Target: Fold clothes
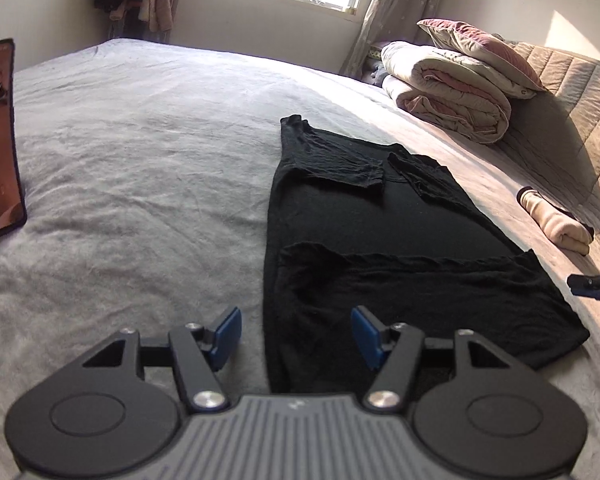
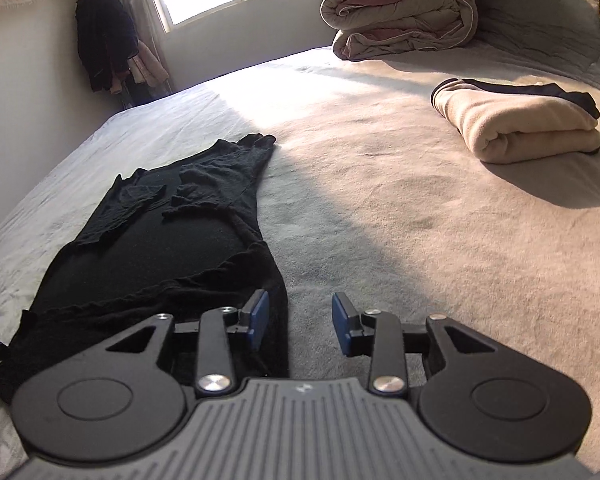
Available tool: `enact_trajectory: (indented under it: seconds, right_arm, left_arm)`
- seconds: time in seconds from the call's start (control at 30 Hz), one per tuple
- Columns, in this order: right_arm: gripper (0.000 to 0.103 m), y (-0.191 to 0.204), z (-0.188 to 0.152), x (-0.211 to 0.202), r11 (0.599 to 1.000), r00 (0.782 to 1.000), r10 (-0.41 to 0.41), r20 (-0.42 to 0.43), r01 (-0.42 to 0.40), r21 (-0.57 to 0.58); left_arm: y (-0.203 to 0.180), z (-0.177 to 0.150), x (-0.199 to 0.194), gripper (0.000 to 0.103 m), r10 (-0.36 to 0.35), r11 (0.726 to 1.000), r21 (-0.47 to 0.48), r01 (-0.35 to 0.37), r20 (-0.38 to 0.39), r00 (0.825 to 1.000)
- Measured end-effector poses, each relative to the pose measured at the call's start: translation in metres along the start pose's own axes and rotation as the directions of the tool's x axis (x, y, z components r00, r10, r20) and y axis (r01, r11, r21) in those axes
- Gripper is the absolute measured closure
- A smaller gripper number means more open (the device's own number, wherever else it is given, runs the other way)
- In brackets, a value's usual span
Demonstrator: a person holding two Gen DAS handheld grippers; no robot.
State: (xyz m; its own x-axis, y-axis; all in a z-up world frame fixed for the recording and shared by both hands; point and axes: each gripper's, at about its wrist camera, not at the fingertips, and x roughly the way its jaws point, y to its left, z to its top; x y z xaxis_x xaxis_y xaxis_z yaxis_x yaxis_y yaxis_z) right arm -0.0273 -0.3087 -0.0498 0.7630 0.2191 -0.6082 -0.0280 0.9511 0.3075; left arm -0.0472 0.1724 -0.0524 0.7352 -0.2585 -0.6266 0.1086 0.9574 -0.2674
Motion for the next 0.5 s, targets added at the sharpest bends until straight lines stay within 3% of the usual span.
enact_trajectory:
  seconds: [0.2,0.33,0.5]
  right_arm:
    - [0.072,-0.007,-0.013,-0.017,0.991,0.991,0.120,-0.062,-0.116,0.070]
    - [0.074,-0.011,-0.023,-0.025,0.978,0.976,0.191,-0.101,-0.181,0.108]
    - [0.074,-0.010,-0.026,-0.035,0.978,0.973,0.204,-0.111,-0.197,0.066]
  left_arm:
    - [0.020,-0.005,-0.017,0.051,-0.031,0.982,-0.186,0.019,-0.058,0.998]
    - [0.024,-0.006,-0.016,0.056,-0.042,0.972,-0.234,0.019,-0.095,0.995]
    - [0.018,-0.007,-0.016,0.058,-0.043,0.975,-0.222,0.016,-0.117,0.992]
